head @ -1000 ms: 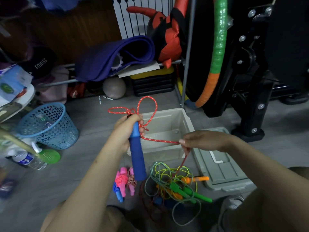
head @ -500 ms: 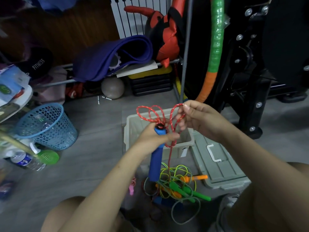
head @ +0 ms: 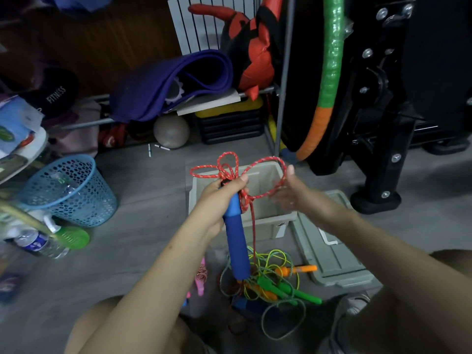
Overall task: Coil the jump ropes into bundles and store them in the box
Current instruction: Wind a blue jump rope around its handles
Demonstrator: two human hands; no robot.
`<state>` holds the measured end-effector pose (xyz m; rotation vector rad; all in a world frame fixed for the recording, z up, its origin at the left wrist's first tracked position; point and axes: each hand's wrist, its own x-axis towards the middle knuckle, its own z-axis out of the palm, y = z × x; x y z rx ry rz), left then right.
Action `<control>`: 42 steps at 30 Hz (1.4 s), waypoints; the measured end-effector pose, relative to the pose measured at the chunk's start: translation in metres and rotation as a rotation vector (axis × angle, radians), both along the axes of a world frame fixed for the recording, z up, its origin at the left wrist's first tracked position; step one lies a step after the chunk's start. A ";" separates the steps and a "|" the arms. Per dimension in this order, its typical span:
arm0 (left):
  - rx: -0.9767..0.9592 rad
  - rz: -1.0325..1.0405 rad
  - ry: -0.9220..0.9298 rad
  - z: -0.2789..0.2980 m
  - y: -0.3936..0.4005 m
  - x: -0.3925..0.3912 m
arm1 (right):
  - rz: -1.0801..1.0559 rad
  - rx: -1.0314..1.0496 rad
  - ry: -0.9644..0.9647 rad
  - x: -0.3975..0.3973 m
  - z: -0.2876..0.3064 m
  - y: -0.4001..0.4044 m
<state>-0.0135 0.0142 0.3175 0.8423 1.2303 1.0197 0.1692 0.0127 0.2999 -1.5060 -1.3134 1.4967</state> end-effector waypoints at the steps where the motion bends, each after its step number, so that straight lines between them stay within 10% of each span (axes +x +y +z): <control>1: -0.013 -0.006 -0.050 0.002 0.001 -0.002 | 0.103 -0.056 0.037 -0.004 -0.004 -0.004; 6: -0.023 0.021 -0.069 0.007 0.002 -0.005 | 0.499 -0.077 -0.010 -0.021 -0.009 -0.026; 14: 0.113 0.171 0.369 0.007 0.004 -0.029 | 0.728 0.105 -0.712 0.019 0.016 -0.005; 19: 0.112 0.174 0.414 0.008 0.002 -0.034 | 0.591 -0.125 -0.437 0.032 0.026 -0.001; 29: 0.326 -0.165 0.561 0.006 -0.006 -0.014 | 0.176 0.348 0.369 0.013 0.047 0.002; 36: 0.362 -0.330 0.477 0.002 -0.019 0.021 | 0.204 0.379 0.524 -0.005 0.048 -0.001; 42: 0.193 -0.204 0.334 0.002 -0.005 0.008 | -0.096 0.394 0.197 0.007 0.033 0.008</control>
